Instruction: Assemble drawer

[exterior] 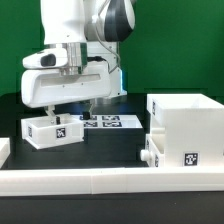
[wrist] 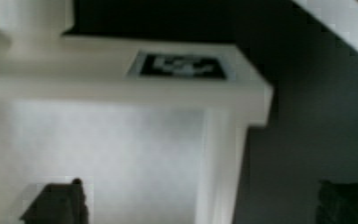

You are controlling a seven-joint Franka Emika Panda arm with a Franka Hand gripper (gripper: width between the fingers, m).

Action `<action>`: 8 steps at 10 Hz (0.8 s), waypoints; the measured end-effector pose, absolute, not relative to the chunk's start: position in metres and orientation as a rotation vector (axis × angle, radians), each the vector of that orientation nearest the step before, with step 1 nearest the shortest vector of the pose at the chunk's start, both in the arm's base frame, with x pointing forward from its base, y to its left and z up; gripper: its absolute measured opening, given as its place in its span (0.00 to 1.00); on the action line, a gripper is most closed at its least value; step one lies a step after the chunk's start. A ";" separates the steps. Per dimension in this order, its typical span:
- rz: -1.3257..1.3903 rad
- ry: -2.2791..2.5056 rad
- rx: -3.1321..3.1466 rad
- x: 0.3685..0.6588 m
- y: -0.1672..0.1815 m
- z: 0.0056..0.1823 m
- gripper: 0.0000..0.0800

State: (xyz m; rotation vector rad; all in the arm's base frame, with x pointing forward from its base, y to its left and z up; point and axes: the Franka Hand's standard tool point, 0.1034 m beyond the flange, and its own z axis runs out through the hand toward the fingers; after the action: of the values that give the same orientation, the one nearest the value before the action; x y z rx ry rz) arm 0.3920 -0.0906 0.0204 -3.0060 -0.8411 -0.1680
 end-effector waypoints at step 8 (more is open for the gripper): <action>-0.157 -0.838 -3.004 0.381 -0.092 0.004 0.43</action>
Offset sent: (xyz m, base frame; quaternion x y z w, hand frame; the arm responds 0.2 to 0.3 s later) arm -0.0044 -0.0028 -0.0163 -0.0133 0.0145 -0.0188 0.9996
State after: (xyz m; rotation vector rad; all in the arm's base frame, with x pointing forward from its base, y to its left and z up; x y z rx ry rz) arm 0.3812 -0.0915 0.0038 -3.0040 -0.8381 -0.1567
